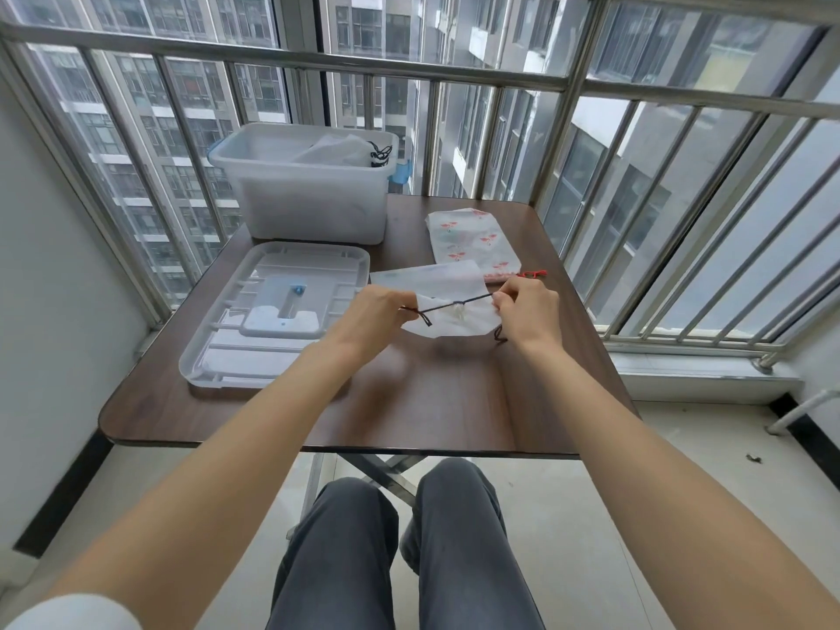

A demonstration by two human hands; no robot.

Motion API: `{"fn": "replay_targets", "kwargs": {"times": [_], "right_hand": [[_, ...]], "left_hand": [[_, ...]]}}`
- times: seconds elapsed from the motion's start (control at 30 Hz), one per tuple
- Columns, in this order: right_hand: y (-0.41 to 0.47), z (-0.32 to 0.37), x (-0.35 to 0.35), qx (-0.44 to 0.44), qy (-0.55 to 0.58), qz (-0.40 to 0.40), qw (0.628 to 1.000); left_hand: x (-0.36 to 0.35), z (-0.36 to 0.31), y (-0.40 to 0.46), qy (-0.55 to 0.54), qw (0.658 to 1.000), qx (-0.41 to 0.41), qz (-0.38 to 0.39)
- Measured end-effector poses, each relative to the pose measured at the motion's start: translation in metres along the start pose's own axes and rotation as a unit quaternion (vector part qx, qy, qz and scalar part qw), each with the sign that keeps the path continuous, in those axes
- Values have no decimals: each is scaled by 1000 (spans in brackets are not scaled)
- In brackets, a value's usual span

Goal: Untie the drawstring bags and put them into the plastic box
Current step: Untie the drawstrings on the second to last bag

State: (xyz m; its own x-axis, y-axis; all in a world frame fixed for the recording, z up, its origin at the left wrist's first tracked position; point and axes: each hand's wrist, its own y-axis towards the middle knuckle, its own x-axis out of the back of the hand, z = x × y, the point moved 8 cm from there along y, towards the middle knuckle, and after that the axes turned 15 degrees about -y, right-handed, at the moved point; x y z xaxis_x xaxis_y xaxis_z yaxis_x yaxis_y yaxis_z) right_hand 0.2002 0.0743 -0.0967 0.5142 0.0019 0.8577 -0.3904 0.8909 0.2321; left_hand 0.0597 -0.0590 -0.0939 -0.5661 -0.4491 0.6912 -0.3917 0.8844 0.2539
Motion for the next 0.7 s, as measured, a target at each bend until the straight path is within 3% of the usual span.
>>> {"fn": "replay_targets", "kwargs": {"times": [0.17,0.3,0.4,0.47,0.57,0.7], "right_hand": [[2,7,-3,19,-17,-2,1000],[4,10,-3,-3,151,54,987],[2,25,-3,-14,303,151,941],[2,30,2,-16,367,150,918],[1,35,4,-31,492,163,855],[-5,46,4,-8,577,203,791]], "left_hand": [[3,13,-6,14,999,19,-26],[3,20,-10,-1,999,50,-19],[-1,14,-7,-29,997,74,20],[-4,10,-4,-52,994,86,34],[-9,5,1,-33,996,70,40],[-13,6,4,-9,997,55,58]]}}
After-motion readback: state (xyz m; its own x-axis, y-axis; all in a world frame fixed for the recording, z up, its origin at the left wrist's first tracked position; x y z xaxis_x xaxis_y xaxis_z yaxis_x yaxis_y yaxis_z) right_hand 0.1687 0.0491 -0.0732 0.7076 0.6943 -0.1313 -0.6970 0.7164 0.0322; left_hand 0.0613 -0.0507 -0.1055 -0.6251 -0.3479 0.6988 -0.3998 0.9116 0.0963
